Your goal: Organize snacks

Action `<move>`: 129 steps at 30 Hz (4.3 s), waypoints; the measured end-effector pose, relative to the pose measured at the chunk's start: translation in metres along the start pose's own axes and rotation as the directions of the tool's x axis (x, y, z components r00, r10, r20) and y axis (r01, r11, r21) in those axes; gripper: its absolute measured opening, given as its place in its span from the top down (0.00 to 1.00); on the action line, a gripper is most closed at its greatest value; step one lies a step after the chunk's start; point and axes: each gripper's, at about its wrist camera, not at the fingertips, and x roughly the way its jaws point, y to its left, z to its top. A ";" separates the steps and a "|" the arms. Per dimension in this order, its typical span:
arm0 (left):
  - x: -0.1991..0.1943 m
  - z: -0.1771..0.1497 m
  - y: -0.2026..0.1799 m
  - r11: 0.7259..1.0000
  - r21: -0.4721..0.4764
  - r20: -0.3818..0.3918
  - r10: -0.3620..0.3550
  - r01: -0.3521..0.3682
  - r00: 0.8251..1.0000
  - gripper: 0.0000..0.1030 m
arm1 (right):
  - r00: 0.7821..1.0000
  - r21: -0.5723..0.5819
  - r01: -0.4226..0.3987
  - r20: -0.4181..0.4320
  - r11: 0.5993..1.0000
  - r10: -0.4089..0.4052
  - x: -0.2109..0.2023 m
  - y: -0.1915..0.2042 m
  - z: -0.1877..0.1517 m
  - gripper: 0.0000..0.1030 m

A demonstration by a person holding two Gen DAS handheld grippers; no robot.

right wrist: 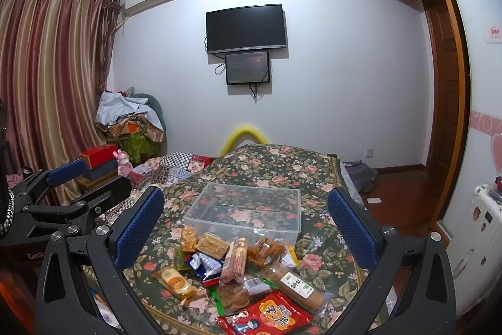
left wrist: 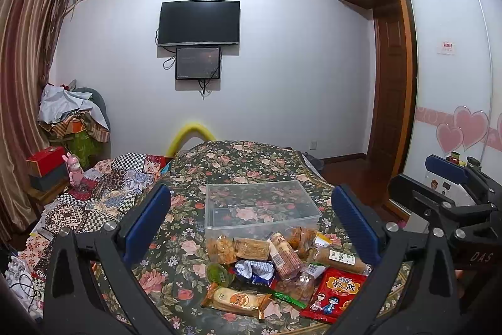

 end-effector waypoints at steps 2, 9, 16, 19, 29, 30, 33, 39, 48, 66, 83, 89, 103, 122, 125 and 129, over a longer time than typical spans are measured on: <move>0.000 0.000 0.000 1.000 -0.003 0.001 -0.005 0.005 1.000 0.00 | 1.000 -0.001 0.000 0.000 1.000 0.000 0.000 0.000 0.000 0.00; -0.001 0.000 0.001 1.000 -0.007 0.004 -0.002 0.002 1.000 0.00 | 1.000 -0.001 0.001 0.000 1.000 -0.001 0.000 0.000 0.000 0.00; -0.001 0.000 0.005 1.000 -0.010 0.005 0.006 -0.006 1.000 0.00 | 1.000 -0.001 0.003 0.000 1.000 -0.003 0.000 0.000 0.000 0.00; 0.001 -0.001 0.007 1.000 -0.017 0.000 0.004 -0.004 1.000 0.00 | 1.000 -0.002 0.007 0.000 1.000 -0.007 0.000 0.000 -0.001 0.00; 0.015 -0.009 0.013 1.000 -0.009 -0.021 -0.002 0.002 1.000 0.00 | 0.998 0.004 0.027 -0.051 1.000 -0.027 0.016 -0.006 -0.008 0.00; 0.020 -0.012 0.015 1.000 -0.007 -0.033 -0.001 0.001 0.999 0.00 | 0.998 0.005 0.030 -0.062 1.000 -0.030 0.019 -0.008 -0.010 0.00; 0.033 -0.018 0.020 1.000 0.000 -0.069 0.004 -0.004 0.998 0.00 | 0.995 0.002 0.048 -0.086 0.999 -0.048 0.027 -0.015 -0.016 0.00; 0.080 -0.045 0.028 1.000 0.013 -0.223 0.015 -0.012 0.975 0.11 | 0.979 0.006 0.087 -0.183 0.996 -0.085 0.051 -0.038 -0.034 0.00; 0.146 -0.091 0.051 0.997 -0.077 -0.427 -0.019 -0.016 0.904 0.26 | 0.925 0.027 0.115 -0.368 0.993 -0.097 0.095 -0.069 -0.074 0.00; 0.224 -0.128 0.074 0.983 -0.147 -0.536 0.013 -0.109 0.844 0.35 | 0.819 0.075 0.043 -0.574 0.996 0.008 0.142 -0.086 -0.124 0.12; 0.231 -0.139 0.068 0.990 -0.114 -0.560 0.010 -0.089 0.828 0.65 | 0.751 0.144 -0.054 -0.646 0.988 0.135 0.163 -0.096 -0.143 0.46; 0.219 -0.134 0.067 0.992 -0.098 -0.548 0.010 -0.076 0.836 0.70 | 0.753 0.097 -0.058 -0.649 0.994 0.108 0.159 -0.088 -0.143 0.66; 0.183 -0.099 0.068 0.994 -0.084 -0.461 0.029 -0.076 0.887 0.70 | 0.856 0.087 0.037 -0.516 0.996 0.013 0.131 -0.108 -0.097 0.70; 0.190 -0.039 0.062 0.998 -0.051 -0.329 0.020 -0.039 0.944 0.70 | 0.958 0.037 0.012 -0.286 0.999 -0.001 0.140 -0.087 -0.015 0.70; 0.202 -0.035 0.060 0.998 -0.050 -0.330 0.010 -0.028 0.944 0.70 | 0.964 0.033 -0.007 -0.265 0.999 0.015 0.150 -0.081 -0.008 0.70; 0.221 -0.034 0.057 0.999 -0.030 -0.335 0.018 -0.030 0.942 0.70 | 0.967 0.025 -0.024 -0.254 0.999 0.030 0.168 -0.073 -0.001 0.70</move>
